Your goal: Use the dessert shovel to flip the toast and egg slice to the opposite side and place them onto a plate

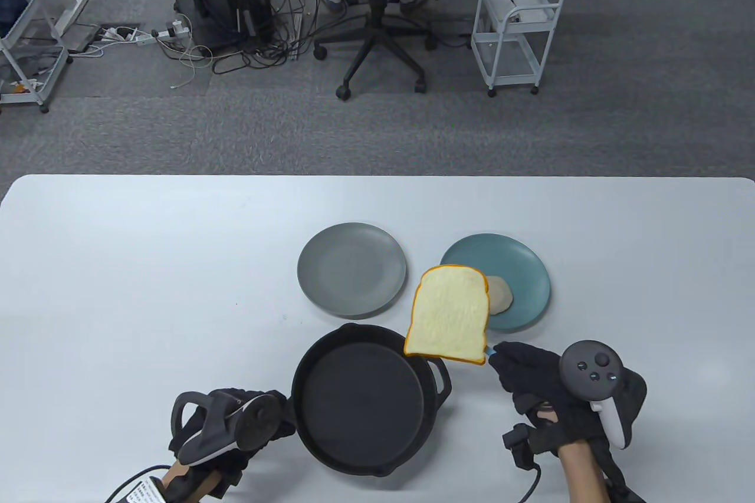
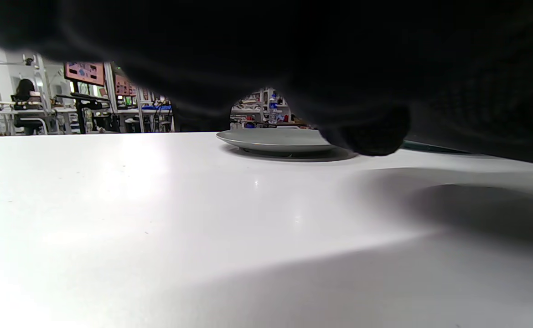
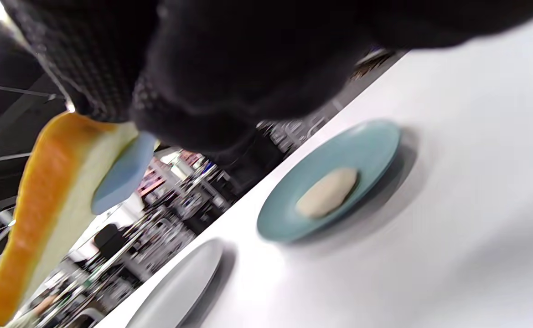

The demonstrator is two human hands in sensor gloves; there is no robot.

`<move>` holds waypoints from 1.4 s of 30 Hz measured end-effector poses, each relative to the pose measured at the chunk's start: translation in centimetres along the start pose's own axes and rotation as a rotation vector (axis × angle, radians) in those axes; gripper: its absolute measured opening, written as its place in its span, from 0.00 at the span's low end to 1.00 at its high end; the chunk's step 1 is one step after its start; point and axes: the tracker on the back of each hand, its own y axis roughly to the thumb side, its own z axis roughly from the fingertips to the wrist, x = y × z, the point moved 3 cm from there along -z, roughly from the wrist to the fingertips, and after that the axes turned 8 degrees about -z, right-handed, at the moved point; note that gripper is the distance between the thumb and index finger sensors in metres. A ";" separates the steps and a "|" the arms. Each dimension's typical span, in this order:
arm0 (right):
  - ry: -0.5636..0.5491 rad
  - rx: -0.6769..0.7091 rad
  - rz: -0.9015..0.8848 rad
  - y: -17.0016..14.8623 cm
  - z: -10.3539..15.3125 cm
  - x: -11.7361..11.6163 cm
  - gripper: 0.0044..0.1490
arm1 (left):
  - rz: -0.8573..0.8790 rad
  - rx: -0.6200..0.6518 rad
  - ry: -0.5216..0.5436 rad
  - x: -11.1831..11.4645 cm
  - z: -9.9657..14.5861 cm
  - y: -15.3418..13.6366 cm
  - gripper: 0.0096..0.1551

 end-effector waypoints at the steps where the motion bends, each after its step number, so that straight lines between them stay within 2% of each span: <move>1: -0.023 -0.020 0.014 -0.1 -0.4 0.5 0.29 | 0.001 0.000 0.001 0.0 0.0 0.0 0.27; 5: -0.103 -0.095 0.076 -0.9 -2.1 1.7 0.29 | 0.008 0.003 0.026 -0.2 0.1 0.0 0.27; 9: -0.115 -0.177 0.156 -1.8 -4.8 1.6 0.29 | 0.003 0.000 0.022 -0.2 0.1 -0.1 0.27; 17: -0.059 -0.221 0.431 0.2 -9.8 -1.1 0.29 | 0.003 0.003 0.000 0.0 0.0 0.0 0.27; 22: -0.044 -0.255 0.536 1.4 -12.0 -2.8 0.29 | -0.002 0.005 0.004 -0.2 0.1 0.0 0.27; 29: -0.039 -0.256 0.709 3.6 -13.8 -4.0 0.29 | 0.000 0.012 0.020 -0.4 0.2 0.2 0.27; 35: -0.016 -0.275 0.945 6.1 -14.9 -3.9 0.29 | -0.006 0.020 0.020 -0.5 0.2 0.3 0.27; 38: -0.039 -0.268 1.020 6.9 -15.2 -3.7 0.29 | -0.005 0.020 0.026 -0.5 0.2 0.3 0.27; 42: -0.016 -0.308 1.062 7.1 -14.6 -3.2 0.29 | -0.003 0.022 0.030 -0.5 0.3 0.4 0.27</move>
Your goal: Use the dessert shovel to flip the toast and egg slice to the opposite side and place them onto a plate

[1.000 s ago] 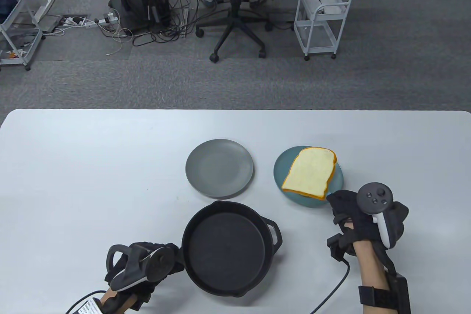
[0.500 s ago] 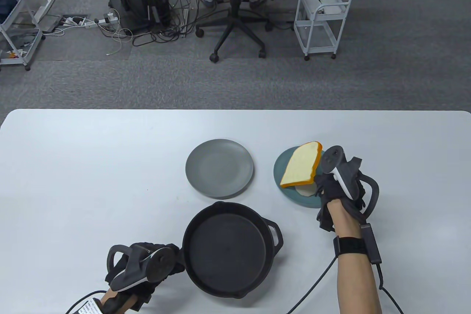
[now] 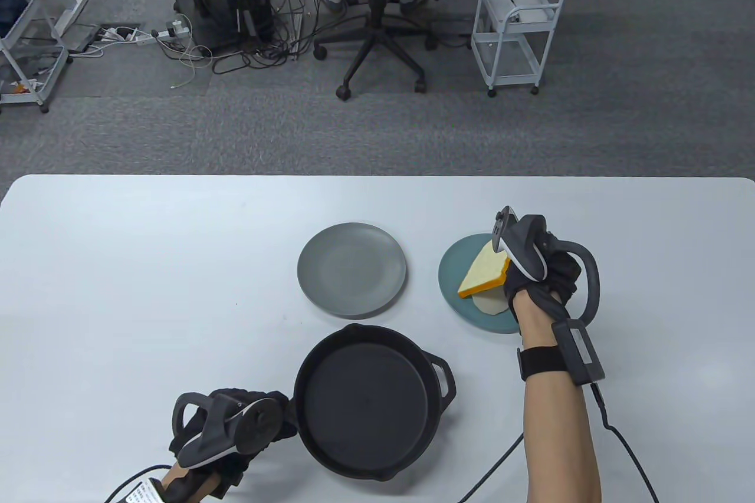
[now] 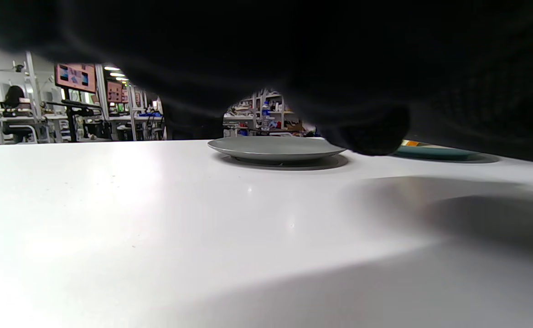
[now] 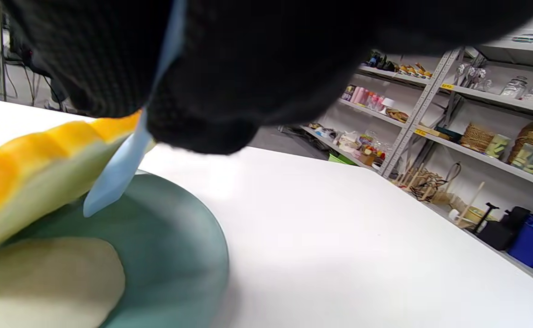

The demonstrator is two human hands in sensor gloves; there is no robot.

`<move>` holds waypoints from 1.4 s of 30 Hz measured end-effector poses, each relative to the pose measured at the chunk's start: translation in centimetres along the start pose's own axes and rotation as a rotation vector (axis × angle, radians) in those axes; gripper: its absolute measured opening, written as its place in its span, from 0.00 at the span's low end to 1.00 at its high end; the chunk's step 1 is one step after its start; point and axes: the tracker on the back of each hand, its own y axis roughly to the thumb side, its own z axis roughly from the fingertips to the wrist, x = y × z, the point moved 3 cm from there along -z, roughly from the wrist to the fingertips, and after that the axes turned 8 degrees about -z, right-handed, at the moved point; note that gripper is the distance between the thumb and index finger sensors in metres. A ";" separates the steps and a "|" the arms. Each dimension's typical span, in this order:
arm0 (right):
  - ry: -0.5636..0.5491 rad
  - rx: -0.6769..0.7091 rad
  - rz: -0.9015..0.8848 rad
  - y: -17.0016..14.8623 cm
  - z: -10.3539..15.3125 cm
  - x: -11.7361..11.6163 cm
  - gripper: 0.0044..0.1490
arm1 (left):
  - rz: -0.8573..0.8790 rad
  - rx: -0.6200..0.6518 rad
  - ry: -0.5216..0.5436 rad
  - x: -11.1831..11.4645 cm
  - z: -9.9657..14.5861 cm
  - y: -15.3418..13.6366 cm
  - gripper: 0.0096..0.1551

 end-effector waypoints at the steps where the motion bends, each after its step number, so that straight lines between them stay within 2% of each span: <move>1: 0.014 -0.005 0.008 -0.2 0.1 0.0 0.29 | -0.001 0.002 0.000 0.0 0.0 0.0 0.27; 11: 0.083 -0.041 0.004 -3.2 0.8 0.0 0.29 | 0.002 0.011 0.014 0.0 0.1 0.3 0.27; 18: 0.079 -0.028 0.008 -5.0 1.8 -0.9 0.29 | -0.002 0.011 0.008 0.0 0.1 0.3 0.27; 27: -0.025 0.003 -0.062 -8.0 4.2 -0.6 0.30 | 0.004 0.017 0.018 -0.1 0.2 0.4 0.27; 35: -0.109 0.164 -0.151 -7.1 7.5 -0.3 0.31 | 0.023 0.020 0.026 -0.1 0.2 0.3 0.27; 42: -0.172 0.361 -0.379 -4.2 12.3 0.6 0.31 | 0.024 0.023 0.018 0.1 0.2 0.3 0.27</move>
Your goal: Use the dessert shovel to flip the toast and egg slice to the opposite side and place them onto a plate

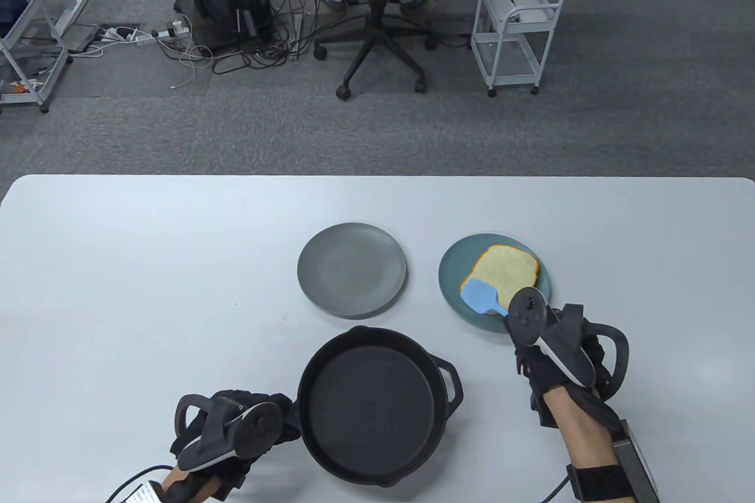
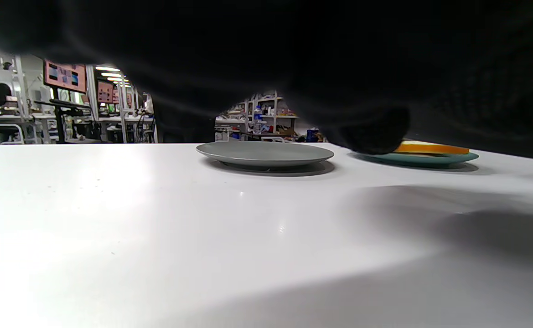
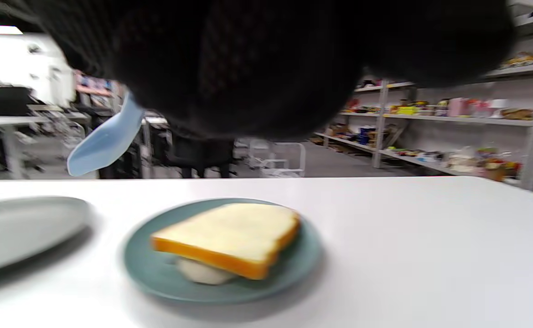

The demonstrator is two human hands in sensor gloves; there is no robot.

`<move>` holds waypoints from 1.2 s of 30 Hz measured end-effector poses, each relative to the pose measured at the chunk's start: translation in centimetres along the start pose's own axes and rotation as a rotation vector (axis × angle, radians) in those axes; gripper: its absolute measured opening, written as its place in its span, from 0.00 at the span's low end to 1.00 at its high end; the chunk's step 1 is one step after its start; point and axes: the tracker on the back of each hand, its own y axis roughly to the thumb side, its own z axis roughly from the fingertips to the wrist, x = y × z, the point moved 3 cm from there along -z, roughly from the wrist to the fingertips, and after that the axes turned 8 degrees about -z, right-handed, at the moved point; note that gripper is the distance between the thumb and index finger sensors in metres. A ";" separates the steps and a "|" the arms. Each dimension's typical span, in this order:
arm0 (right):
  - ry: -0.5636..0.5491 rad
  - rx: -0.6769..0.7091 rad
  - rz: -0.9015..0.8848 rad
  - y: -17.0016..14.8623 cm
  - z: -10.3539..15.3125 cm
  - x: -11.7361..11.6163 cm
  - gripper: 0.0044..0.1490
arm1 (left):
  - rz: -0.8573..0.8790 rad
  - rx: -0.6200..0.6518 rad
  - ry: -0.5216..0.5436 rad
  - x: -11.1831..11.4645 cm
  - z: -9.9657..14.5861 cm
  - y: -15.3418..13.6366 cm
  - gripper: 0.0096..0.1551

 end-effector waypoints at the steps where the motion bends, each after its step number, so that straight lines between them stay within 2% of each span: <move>1: -0.013 0.028 -0.024 0.8 0.5 0.0 0.31 | 0.000 -0.001 0.001 0.0 0.0 0.0 0.27; 7: -0.069 0.148 -0.208 3.7 3.1 -0.7 0.31 | -0.008 -0.006 -0.008 0.0 0.0 -0.1 0.27; 13: -0.063 0.174 -0.470 3.3 5.2 -2.8 0.31 | -0.008 -0.002 -0.015 0.0 -0.1 -0.3 0.27; 22: -0.069 0.167 -0.552 1.3 6.7 -4.6 0.31 | 0.043 0.022 0.017 0.4 -0.5 -1.4 0.32; 36: -0.019 0.149 -0.546 0.9 6.2 -5.9 0.31 | 0.041 0.051 -0.083 3.5 -1.9 -1.4 0.33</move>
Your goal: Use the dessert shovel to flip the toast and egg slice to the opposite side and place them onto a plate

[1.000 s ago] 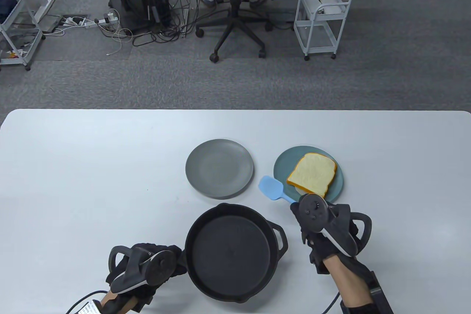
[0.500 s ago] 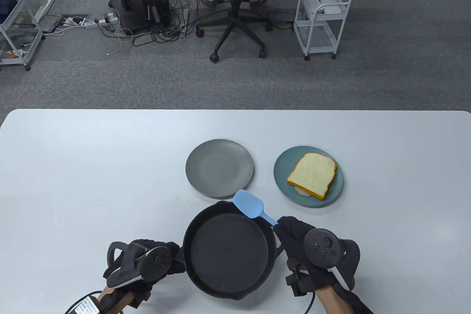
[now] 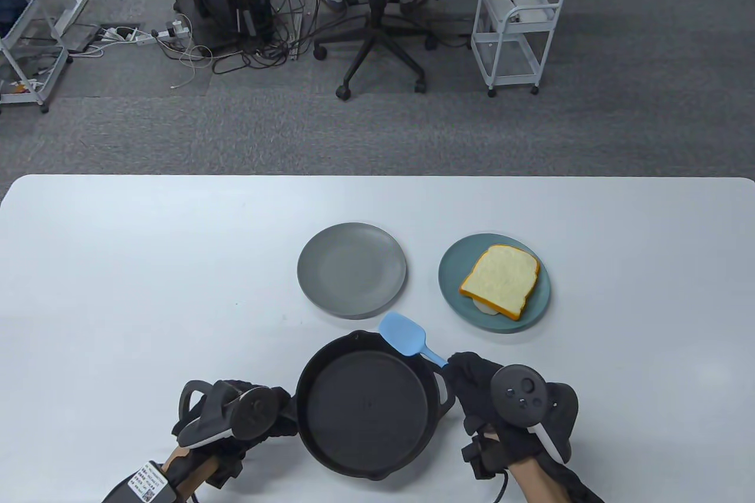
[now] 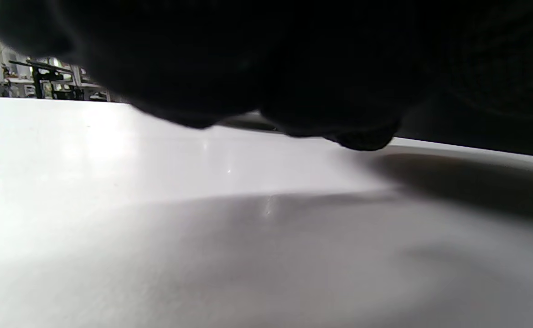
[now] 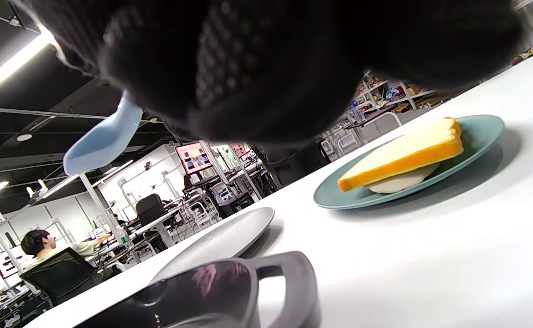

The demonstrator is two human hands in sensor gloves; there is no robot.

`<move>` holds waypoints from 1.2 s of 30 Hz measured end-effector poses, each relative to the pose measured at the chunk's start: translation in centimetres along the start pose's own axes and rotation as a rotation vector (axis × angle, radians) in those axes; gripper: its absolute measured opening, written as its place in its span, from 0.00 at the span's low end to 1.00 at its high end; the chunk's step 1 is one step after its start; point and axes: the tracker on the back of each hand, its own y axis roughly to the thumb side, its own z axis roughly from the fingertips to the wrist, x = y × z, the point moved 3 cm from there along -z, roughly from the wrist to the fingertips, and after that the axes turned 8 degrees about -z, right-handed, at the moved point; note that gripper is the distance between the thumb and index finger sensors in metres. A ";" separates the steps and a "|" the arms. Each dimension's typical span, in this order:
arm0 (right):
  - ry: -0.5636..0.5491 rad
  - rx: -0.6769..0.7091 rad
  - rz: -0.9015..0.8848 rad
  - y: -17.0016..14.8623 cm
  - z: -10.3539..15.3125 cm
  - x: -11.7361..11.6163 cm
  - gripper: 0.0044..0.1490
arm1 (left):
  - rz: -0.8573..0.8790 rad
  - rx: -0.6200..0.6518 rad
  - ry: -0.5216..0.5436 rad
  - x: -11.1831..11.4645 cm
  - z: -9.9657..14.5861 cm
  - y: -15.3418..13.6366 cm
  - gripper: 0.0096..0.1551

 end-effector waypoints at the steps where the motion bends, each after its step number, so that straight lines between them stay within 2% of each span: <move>1: -0.001 0.001 0.003 0.0 0.0 0.0 0.31 | -0.013 -0.003 -0.011 0.2 -0.1 -0.1 0.33; 7: 0.006 -0.008 0.003 -0.2 0.2 -0.3 0.31 | -0.034 -0.009 -0.062 1.1 -0.5 -0.5 0.33; 12: 0.011 -0.012 0.010 -0.3 0.1 -0.5 0.31 | -0.089 -0.021 -0.151 1.9 -0.8 -0.4 0.32; 23: 0.027 -0.015 0.027 -0.2 0.0 -0.6 0.31 | -0.110 -0.029 -0.165 2.0 -0.9 -0.3 0.32; 29: 0.036 -0.019 0.035 -0.2 0.0 -0.7 0.31 | -0.082 -0.041 -0.208 1.8 -0.8 -1.0 0.44; 31: 0.043 -0.022 0.038 -0.2 0.0 -0.8 0.31 | -0.035 -0.056 -0.194 1.3 -0.5 -1.7 0.47; 36: 0.055 -0.023 0.046 -0.2 0.0 -0.9 0.31 | 0.056 -0.167 -0.066 -0.7 0.3 -4.4 0.49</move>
